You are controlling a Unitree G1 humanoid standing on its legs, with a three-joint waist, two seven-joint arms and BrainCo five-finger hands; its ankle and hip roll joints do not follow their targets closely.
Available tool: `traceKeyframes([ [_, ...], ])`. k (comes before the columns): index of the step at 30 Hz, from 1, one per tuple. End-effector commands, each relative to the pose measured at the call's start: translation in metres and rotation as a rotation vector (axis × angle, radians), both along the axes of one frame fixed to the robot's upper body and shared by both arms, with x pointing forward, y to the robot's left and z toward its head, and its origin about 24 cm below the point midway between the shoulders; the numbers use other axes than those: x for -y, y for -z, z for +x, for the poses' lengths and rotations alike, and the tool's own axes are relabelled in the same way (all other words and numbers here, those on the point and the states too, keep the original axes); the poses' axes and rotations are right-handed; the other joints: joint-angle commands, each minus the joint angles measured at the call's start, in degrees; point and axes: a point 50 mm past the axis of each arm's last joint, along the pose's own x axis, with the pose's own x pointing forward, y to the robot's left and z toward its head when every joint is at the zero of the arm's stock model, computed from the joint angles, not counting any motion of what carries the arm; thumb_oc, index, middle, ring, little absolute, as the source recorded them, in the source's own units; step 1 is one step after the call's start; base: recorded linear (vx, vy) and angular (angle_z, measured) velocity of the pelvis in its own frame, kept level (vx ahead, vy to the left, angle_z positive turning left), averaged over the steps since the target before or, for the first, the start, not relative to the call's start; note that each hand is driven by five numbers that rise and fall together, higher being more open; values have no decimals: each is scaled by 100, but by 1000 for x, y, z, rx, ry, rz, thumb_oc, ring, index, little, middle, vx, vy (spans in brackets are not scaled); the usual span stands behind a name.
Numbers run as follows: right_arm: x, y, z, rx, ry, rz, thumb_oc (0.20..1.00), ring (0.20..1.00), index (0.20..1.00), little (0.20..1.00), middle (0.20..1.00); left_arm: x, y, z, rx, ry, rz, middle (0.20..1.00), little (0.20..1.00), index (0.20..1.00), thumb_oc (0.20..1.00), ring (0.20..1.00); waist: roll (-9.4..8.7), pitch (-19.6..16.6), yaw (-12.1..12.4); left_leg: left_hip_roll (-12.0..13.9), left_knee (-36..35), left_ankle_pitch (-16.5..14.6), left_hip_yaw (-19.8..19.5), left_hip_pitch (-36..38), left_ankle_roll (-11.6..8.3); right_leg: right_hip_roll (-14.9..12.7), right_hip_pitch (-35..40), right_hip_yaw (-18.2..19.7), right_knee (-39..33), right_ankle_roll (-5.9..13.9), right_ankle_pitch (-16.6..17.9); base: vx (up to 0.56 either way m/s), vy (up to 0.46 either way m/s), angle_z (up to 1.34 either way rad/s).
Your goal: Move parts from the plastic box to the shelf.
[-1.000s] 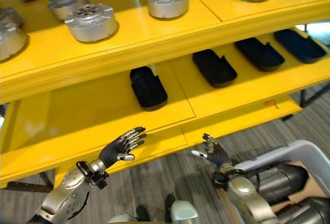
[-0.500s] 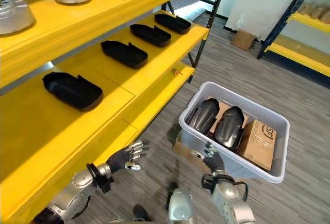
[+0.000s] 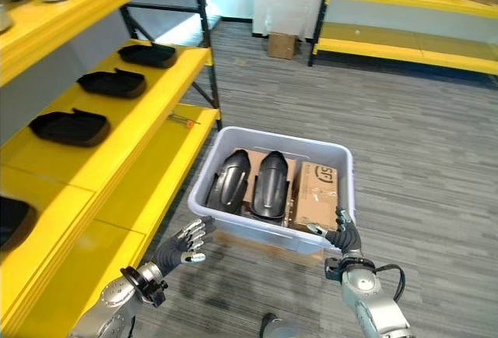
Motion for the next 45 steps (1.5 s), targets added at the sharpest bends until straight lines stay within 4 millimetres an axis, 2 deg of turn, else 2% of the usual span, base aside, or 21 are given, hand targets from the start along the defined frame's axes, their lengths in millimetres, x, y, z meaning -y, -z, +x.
traceKeyframes([
  [1,3,-20,11,113,16,-36,1000,1000,1000,1000,1000,-12,-21,10,91,-72,-42,1000,1000,1000,1000,1000,-127,190,-92,-226,-499,-3,320,132,-44,-638,157,161,-189,714,315,69,-322,-27],
  [3,8,-20,9,114,23,-39,1000,1000,1000,1000,1000,-13,-19,9,84,-86,-49,1000,1000,1000,1000,1000,-136,204,-141,-89,-342,92,349,105,-130,-526,147,217,-214,610,255,48,-278,-29],
  [5,15,-22,8,124,8,-56,1000,1000,1000,1000,1000,-13,-18,11,73,-116,-66,1000,1000,1000,1000,1000,-149,243,-231,201,-77,356,371,78,-292,-357,79,284,-151,427,115,54,-351,-35],
  [8,16,-22,8,122,-18,-54,1000,1000,1000,1000,1000,-13,-18,14,82,-144,-82,1000,1000,1000,1000,1000,-156,273,-287,397,271,502,361,71,-393,-218,47,342,-27,254,-49,63,-274,-35],
  [9,16,-21,7,120,-26,-51,1000,1000,1000,1000,1000,-13,-18,16,83,-160,-90,1000,1000,1000,1000,1000,-153,287,-274,383,334,529,242,24,-407,-165,46,402,5,216,-81,82,-201,-63],
  [10,12,-18,8,120,-66,-61,1000,1000,1000,1000,1000,-12,-18,17,79,-202,-110,1000,1000,1000,1000,1000,-148,321,-210,111,338,343,-200,-67,-298,-113,12,619,95,206,-87,63,-109,-63],
  [11,12,-18,8,121,-71,-62,1000,1000,1000,1000,1000,-12,-18,18,79,-207,-111,1000,1000,1000,1000,1000,-149,325,-199,63,345,311,-262,-83,-276,-113,11,647,102,209,-87,83,-82,-71],
  [12,9,-16,7,119,-100,-58,1000,1000,1000,1000,1000,-14,-18,18,76,-239,-122,1000,1000,1000,1000,1000,-144,351,-124,-248,379,125,-643,-191,-152,-86,27,850,106,223,-67,51,-40,-65],
  [14,5,-16,5,121,-118,-47,1000,1000,1000,1000,1000,-17,-21,19,84,-267,-117,1000,1000,1000,1000,1000,-130,382,-86,-378,276,154,-833,-306,-136,-65,60,995,84,235,-74,35,-20,-57],
  [15,5,-16,5,120,-119,-48,1000,1000,1000,1000,1000,-17,-20,19,83,-269,-117,1000,1000,1000,1000,1000,-131,378,-89,-388,222,172,-828,-297,-138,-74,65,991,84,239,-78,24,48,-56],
  [17,3,-17,2,119,-115,-44,1000,1000,1000,1000,1000,-17,-18,19,75,-276,-114,1000,1000,1000,1000,1000,-72,355,-99,-308,-147,468,-856,-302,-249,-114,114,942,78,265,-122,37,94,-28],
  [21,0,-15,1,111,-112,-29,1000,1000,1000,1000,1000,-19,-15,17,65,-278,-108,1000,1000,1000,1000,1000,-19,326,-62,-209,-704,724,-1162,-204,-373,-196,179,984,104,332,-170,90,135,0],
  [24,-3,-14,-2,97,-127,-27,1000,1000,1000,1000,1000,-21,-16,17,68,-286,-116,1000,1000,1000,1000,1000,13,340,-50,35,-989,1159,-1267,-294,-554,-286,287,1001,162,366,-250,137,194,-8],
  [26,-4,-14,-2,95,-135,-28,1000,1000,1000,1000,1000,-22,-16,17,67,-292,-118,1000,1000,1000,1000,1000,17,365,-38,96,-985,1197,-1350,-332,-569,-317,297,1038,235,365,-290,117,186,-31],
  [28,-6,-13,-1,94,-158,-29,1000,1000,1000,1000,1000,-23,-16,18,67,-295,-102,1000,1000,1000,1000,1000,33,392,-20,31,-1008,943,-1414,-268,-485,-398,312,1089,393,404,-365,136,248,-28],
  [30,-8,-14,1,101,-155,-19,1000,1000,1000,1000,1000,-21,-15,21,62,-275,-91,1000,1000,1000,1000,1000,66,374,-62,-123,-1013,654,-1244,-170,-376,-444,317,1040,455,445,-373,194,392,0],
  [31,-10,-14,1,100,-155,-8,1000,1000,1000,1000,1000,-20,-13,21,61,-255,-70,1000,1000,1000,1000,1000,71,349,-85,-378,-1067,328,-1244,-34,-225,-500,293,1106,499,541,-325,327,605,4],
  [33,-18,-12,0,94,-180,14,1000,1000,1000,1000,1000,-18,-16,22,74,-210,-34,1000,1000,1000,1000,1000,37,307,-84,-688,-1042,15,-1298,105,5,-585,216,1219,557,714,-231,333,542,3],
  [40,-36,-16,9,121,-258,20,1000,1000,1000,1000,1000,-14,-22,25,106,-187,-11,1000,1000,1000,1000,1000,-85,324,71,-992,-1167,-157,-1204,102,297,-606,-17,1046,985,839,-345,76,204,-2],
  [43,-38,-25,20,187,-228,8,1000,1000,1000,1000,1000,-9,-26,30,114,-154,-17,1000,1000,1000,1000,1000,-187,393,162,-1138,-1148,-262,-1158,19,573,-679,-440,984,2131,970,-180,-4,159,4],
  [45,-34,-29,25,222,-182,19,1000,1000,1000,1000,1000,-6,-26,33,114,-127,1,1000,1000,1000,1000,1000,-217,572,165,-1214,-1181,-375,-1231,117,727,-745,-1105,1078,3507,1090,214,31,96,8],
])
